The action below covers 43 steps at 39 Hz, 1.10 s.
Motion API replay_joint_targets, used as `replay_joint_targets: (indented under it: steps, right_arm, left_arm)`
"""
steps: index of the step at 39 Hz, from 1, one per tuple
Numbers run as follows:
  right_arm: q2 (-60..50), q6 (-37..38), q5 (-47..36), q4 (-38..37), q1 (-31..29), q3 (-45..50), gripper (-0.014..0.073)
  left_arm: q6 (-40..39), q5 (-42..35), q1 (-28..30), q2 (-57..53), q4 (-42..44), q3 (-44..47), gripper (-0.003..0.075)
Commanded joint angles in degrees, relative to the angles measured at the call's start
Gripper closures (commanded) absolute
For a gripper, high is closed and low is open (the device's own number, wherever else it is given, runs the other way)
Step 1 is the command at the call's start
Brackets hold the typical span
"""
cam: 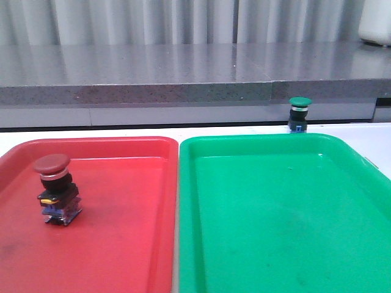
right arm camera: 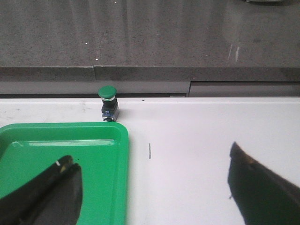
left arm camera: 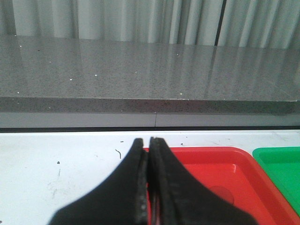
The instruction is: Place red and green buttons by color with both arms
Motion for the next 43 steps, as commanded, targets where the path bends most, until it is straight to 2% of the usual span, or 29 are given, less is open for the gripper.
replay_joint_targets:
  steps: [1, 7, 11, 24, 37, 43]
  right_arm:
    - [0.8, -0.38, -4.93, 0.07, 0.09, -1.9, -0.005]
    - [1.43, -0.38, -8.49, 0.07, 0.09, -1.9, -0.005]
    - [5.69, -0.38, -11.44, 0.07, 0.09, -2.55, -0.0049]
    - [35.56, -0.38, -16.43, 0.07, 0.39, -14.91, -0.0049]
    - [59.36, -0.38, -17.04, 0.07, 9.22, -31.28, -0.0049]
    - [68.91, 1.95, -12.51, 0.18, 10.48, -40.34, -0.0049]
  left_arm:
    - [-0.39, -4.82, 0.11, 0.58, -0.53, -1.52, 0.074]
    - [-0.39, -4.82, 0.11, 0.58, -0.53, -1.52, 0.074]
    - [-0.39, -4.82, 0.11, 0.58, -0.53, -1.52, 0.074]
    - [-0.39, -4.82, 0.11, 0.58, -0.53, -1.52, 0.074]
    - [-0.39, -4.82, 0.11, 0.58, -0.53, -1.52, 0.074]
    - [-0.39, -4.82, 0.11, 0.58, -0.53, -1.52, 0.074]
